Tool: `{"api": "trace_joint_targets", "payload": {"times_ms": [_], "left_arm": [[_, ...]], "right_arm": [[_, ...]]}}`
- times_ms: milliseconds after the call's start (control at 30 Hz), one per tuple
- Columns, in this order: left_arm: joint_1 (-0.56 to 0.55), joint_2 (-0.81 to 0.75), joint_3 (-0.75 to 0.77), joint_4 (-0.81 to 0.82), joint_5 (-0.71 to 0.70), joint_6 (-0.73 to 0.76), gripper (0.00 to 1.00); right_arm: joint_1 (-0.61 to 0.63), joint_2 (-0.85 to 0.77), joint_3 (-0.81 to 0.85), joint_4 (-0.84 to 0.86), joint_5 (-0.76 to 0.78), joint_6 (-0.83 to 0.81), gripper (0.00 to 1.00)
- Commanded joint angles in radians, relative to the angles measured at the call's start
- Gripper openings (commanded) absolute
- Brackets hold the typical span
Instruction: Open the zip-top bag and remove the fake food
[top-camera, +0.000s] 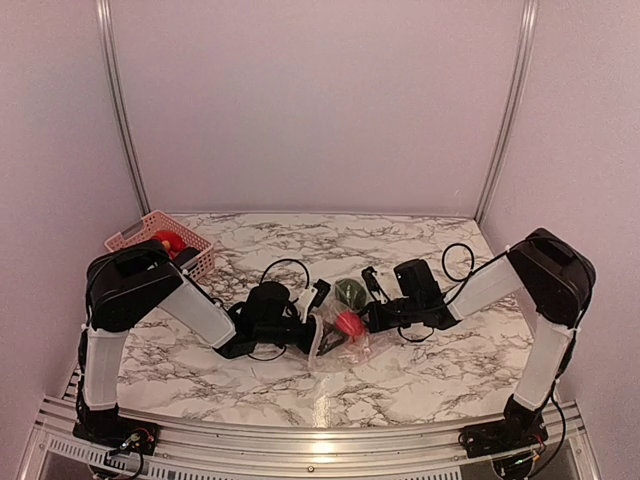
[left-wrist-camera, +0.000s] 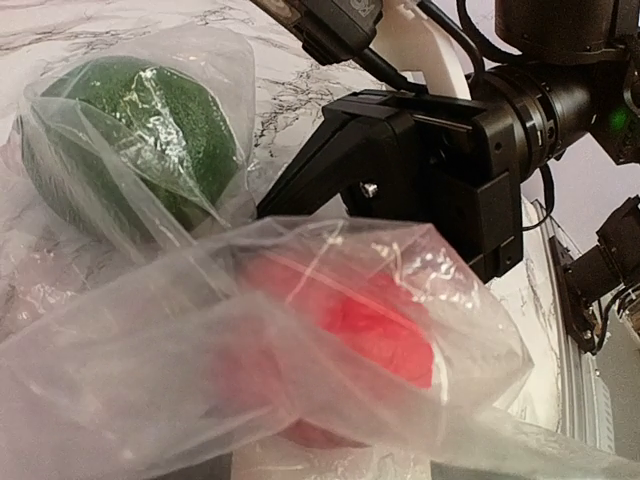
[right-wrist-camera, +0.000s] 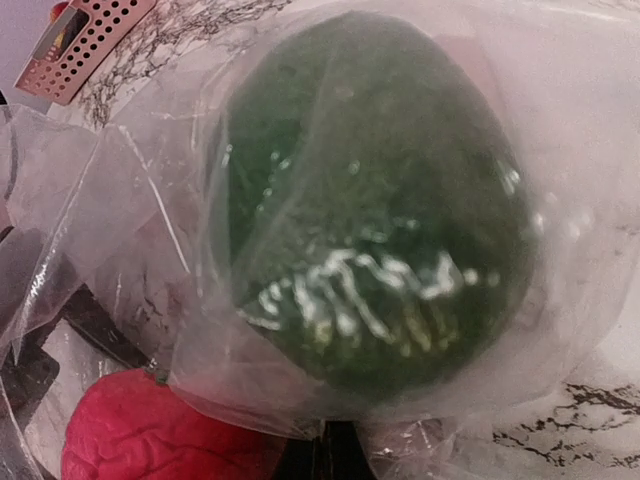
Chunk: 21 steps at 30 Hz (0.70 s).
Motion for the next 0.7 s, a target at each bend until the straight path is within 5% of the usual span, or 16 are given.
{"api": "trace_joint_targets", "payload": {"times_ms": [0,367,667], "left_arm": [[-0.012,-0.052,-0.044,-0.015,-0.107,0.225,0.7],[-0.077,-0.023,0.016,-0.103,-0.211,0.463,0.83],[-0.077,-0.111,-0.081,-0.085,-0.222,0.44,0.62]], "right_arm": [[0.017,0.029,0.025,-0.066,-0.159,-0.05,0.0],[0.062,0.055,0.075,-0.092,-0.282,-0.071,0.0],[0.018,0.02,0.049,-0.084,-0.235,-0.039,0.0]]}}
